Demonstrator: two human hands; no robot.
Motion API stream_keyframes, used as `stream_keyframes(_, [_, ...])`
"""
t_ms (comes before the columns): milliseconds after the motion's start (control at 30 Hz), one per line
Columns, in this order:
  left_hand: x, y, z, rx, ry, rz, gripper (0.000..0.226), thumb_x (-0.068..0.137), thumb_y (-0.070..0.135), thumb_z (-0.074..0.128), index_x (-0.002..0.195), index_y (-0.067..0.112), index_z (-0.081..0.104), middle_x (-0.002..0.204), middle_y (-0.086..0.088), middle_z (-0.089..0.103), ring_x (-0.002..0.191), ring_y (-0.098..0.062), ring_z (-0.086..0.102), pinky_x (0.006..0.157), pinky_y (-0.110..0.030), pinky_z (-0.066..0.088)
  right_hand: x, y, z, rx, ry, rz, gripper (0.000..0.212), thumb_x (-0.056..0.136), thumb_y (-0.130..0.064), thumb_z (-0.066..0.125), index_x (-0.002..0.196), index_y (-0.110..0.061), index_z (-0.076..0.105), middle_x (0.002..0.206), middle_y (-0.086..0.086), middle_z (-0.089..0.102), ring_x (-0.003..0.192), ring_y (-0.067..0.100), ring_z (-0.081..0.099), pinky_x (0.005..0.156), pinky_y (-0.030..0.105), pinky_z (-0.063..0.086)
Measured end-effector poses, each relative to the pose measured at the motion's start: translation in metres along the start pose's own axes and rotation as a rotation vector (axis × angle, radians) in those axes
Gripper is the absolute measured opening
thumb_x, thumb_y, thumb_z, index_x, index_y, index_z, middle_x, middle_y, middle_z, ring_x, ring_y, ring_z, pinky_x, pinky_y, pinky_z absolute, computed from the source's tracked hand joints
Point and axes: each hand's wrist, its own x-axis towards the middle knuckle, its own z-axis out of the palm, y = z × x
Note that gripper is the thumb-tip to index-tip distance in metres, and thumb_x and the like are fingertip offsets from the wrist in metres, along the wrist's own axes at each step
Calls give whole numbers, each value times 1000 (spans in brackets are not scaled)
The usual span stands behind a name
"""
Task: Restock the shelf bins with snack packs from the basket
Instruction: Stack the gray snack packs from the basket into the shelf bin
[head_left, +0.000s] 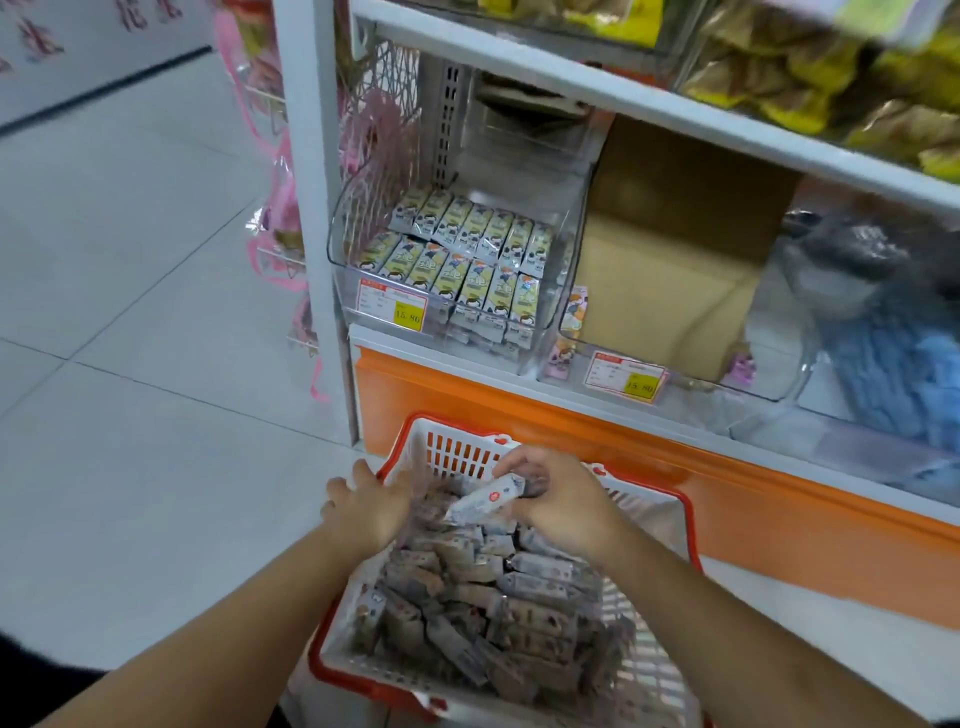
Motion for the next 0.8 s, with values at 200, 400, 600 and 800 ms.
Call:
stream_keyframes(200, [-78,86,-66,-52,-327,559,18,100,37,62,101,24,74,108,-7,73,108,-31,66,105,-47,49,-56,-58,-83,68,-20,-253,39,88,10,71,100,-27,73,111,-7,72,97,33,67,72,38,51])
stream_keyframes(400, [-133,97,-103,-49,-626,676,19,94,33,75,111,24,76,109,4,76,87,-5,60,75,-26,41,-80,-85,-93,130,-8,-399,43,92,10,68,114,-26,70,134,-13,63,126,22,62,95,52,53])
stream_keyframes(600, [-129,99,-95,-377,-373,566,31,81,34,88,106,19,76,95,-4,77,83,-12,67,74,-30,47,-87,-101,-78,-171,230,-496,66,90,-33,79,144,-48,43,150,-33,32,147,-6,26,112,14,25])
stream_keyframes(800, [-124,108,-96,-411,-306,574,31,80,33,87,104,18,73,82,1,74,69,-5,67,63,-23,50,-70,-113,-63,-212,280,-435,80,82,-54,83,146,-52,36,149,-36,32,143,-7,30,118,28,33])
